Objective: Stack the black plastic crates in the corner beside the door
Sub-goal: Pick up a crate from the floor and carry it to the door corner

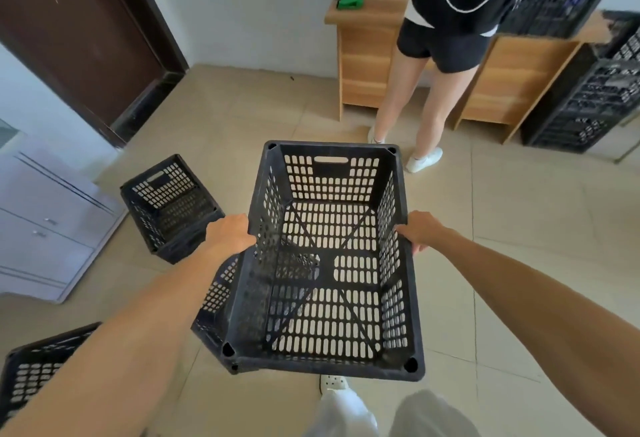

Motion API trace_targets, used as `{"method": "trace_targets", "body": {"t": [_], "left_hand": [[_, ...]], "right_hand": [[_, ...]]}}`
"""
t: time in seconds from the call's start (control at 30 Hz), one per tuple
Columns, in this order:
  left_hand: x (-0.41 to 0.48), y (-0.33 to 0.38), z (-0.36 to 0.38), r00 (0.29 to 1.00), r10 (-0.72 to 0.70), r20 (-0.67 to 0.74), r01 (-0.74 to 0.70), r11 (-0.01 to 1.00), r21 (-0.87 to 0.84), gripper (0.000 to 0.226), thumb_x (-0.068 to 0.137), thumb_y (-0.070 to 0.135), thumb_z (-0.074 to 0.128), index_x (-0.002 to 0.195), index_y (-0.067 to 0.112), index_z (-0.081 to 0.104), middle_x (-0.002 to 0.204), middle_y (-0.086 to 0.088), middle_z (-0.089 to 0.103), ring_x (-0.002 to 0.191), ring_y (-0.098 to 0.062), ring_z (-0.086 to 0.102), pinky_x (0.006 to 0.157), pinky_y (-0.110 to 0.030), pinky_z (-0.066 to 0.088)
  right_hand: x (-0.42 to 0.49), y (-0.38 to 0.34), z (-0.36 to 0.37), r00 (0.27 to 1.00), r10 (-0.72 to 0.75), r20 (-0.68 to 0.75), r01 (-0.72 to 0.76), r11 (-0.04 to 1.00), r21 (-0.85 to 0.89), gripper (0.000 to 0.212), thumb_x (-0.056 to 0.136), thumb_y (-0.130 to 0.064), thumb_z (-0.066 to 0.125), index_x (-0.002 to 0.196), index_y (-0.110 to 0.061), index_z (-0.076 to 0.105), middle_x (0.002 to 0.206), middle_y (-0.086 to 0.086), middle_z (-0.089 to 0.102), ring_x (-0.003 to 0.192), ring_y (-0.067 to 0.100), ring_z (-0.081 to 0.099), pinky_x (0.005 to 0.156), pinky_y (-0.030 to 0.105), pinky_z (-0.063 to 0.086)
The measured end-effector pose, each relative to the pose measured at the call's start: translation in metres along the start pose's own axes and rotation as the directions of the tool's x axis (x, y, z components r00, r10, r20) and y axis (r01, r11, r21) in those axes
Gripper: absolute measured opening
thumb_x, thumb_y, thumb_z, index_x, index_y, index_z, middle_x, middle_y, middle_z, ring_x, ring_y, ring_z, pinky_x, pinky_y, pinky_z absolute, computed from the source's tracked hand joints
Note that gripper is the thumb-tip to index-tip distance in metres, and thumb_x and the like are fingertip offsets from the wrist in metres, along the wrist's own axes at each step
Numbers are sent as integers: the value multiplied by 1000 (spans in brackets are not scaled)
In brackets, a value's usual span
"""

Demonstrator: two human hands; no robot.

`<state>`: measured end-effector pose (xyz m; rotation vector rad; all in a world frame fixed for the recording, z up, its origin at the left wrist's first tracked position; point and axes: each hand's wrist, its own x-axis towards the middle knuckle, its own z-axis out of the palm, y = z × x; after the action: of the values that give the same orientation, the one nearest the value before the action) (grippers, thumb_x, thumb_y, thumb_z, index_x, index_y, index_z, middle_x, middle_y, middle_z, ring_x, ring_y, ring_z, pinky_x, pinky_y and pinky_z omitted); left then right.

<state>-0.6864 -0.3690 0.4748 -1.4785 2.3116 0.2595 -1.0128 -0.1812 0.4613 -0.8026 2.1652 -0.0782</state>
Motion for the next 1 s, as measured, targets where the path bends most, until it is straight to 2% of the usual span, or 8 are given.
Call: {"method": "trace_targets", "body": {"t": [0.37,0.47,0.57,0.63,0.7,0.83,0.9,1.0], "left_hand": [[151,15,-63,994,-108,1,108,993,-52,35,91,37,60,117,14,54,114,-8,65,107,-30,63,85,-38,47],[189,21,-84,985,-170,10,170,984,-55,29,91,39,61,105,15,51,110,-8,65,103,-29,63,80,-37,46],[225,24,-107,973,-230,-9,229,971,-71,26,91,39,59,98,16,47,104,-8,63,98,-29,63,78,-37,47],[244,23,-122,969,-247,-23,244,966,-89,27,91,39,58,98,16,48,102,-7,62,98,-29,63,80,-39,48],[263,18,-134,962,-271,-28,267,958,-107,29,89,41,58,104,16,53,101,-5,63,97,-28,64,81,-39,48],[308,-4,-152,946,-324,1,321,937,-134,38,89,42,59,112,13,54,104,-8,66,97,-30,65,84,-42,54],[334,-19,-161,942,-335,22,335,931,-149,37,89,42,59,111,13,56,105,-7,66,97,-29,64,86,-44,54],[384,-48,-179,934,-355,40,357,922,-147,39,90,44,58,114,13,58,109,-6,67,101,-27,64,87,-41,53]], "right_hand": [[153,-96,-114,986,-107,130,120,988,-96,30,99,-22,49,72,-11,50,84,10,74,68,14,70,70,25,57],[198,-126,-151,980,-125,156,147,979,-139,29,99,-20,48,72,-11,49,72,7,70,66,14,70,62,24,55],[243,-159,-187,973,-189,136,211,963,-168,32,100,-24,44,76,-8,57,75,10,74,73,21,73,73,33,60],[272,-181,-207,968,-181,175,213,960,-182,38,102,-27,39,79,-5,59,54,1,70,64,14,71,69,26,58],[295,-206,-221,959,-186,212,232,948,-217,40,103,-29,38,81,-3,61,50,1,68,57,11,68,59,20,55],[346,-264,-240,934,-279,223,326,921,-214,33,102,-27,43,102,3,59,91,19,74,82,24,74,78,32,59],[370,-296,-247,923,-316,220,363,905,-224,29,101,-25,44,93,-2,59,95,17,73,88,25,73,81,33,59],[403,-350,-257,916,-341,213,386,894,-230,37,102,-26,42,70,-9,50,81,12,70,89,24,72,66,23,54]]}}
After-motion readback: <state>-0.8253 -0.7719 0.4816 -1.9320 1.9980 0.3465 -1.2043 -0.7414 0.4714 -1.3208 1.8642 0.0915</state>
